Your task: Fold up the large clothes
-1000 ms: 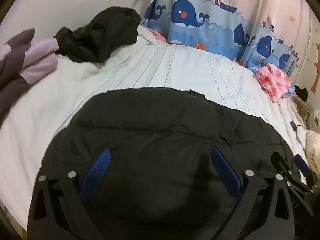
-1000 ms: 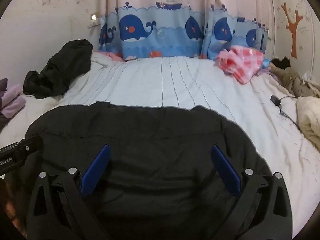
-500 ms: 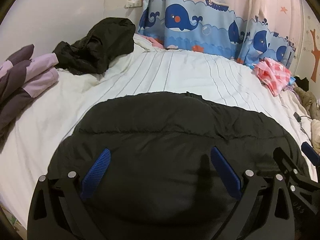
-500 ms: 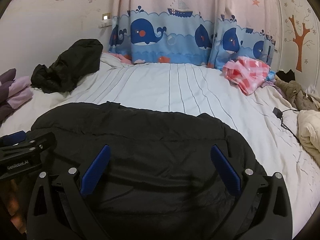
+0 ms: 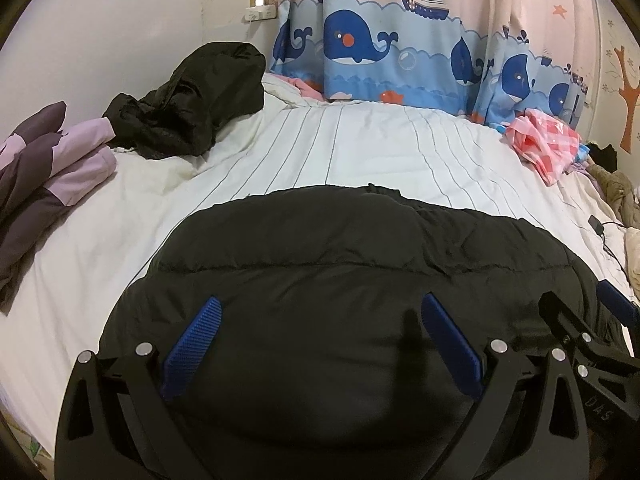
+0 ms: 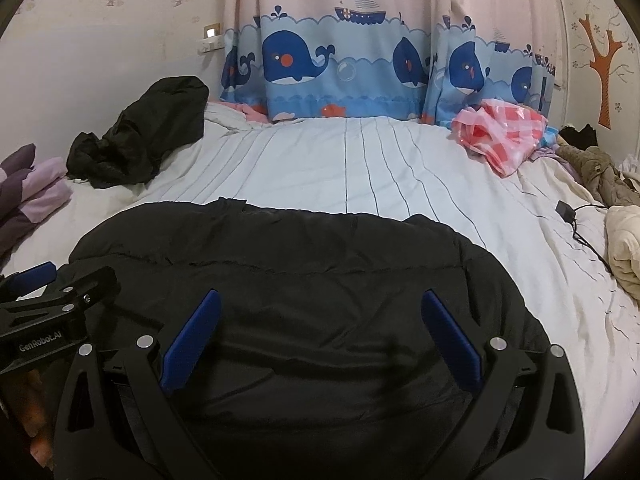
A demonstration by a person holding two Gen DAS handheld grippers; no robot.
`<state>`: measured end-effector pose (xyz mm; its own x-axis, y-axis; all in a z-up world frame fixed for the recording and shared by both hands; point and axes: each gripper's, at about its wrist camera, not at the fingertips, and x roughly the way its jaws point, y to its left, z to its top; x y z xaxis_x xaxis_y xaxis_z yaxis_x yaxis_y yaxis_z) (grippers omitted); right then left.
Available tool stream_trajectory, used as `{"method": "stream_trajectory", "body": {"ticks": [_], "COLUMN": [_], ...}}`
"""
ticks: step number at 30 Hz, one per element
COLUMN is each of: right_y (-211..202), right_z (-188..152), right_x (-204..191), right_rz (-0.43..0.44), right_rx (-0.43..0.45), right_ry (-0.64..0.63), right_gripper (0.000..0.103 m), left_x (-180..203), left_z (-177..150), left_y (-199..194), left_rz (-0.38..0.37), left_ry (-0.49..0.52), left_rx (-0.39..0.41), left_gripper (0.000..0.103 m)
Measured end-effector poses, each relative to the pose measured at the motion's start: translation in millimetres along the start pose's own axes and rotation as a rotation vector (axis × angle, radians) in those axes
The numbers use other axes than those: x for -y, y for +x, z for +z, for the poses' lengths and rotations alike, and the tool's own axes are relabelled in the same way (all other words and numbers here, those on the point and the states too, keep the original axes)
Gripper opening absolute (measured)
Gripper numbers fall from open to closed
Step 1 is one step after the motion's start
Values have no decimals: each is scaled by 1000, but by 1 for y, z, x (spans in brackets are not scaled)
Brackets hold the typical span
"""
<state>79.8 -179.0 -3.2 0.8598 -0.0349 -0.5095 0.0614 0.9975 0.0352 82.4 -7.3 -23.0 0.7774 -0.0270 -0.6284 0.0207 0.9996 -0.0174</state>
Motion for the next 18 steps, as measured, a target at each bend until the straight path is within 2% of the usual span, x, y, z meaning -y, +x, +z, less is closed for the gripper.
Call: {"method": "stream_trajectory", "body": {"ticks": [18], "right_y": [0], "right_z": [0], "right_x": [-5], "right_rz": [8], "right_rx": [1], "right_ry": [9], "right_gripper": [97], "left_x": [4], "left_z": [-1], "left_y": [-1], "left_rz": [-2], "left_ry": [10], "left_rx": [-3], "left_gripper": [96]}}
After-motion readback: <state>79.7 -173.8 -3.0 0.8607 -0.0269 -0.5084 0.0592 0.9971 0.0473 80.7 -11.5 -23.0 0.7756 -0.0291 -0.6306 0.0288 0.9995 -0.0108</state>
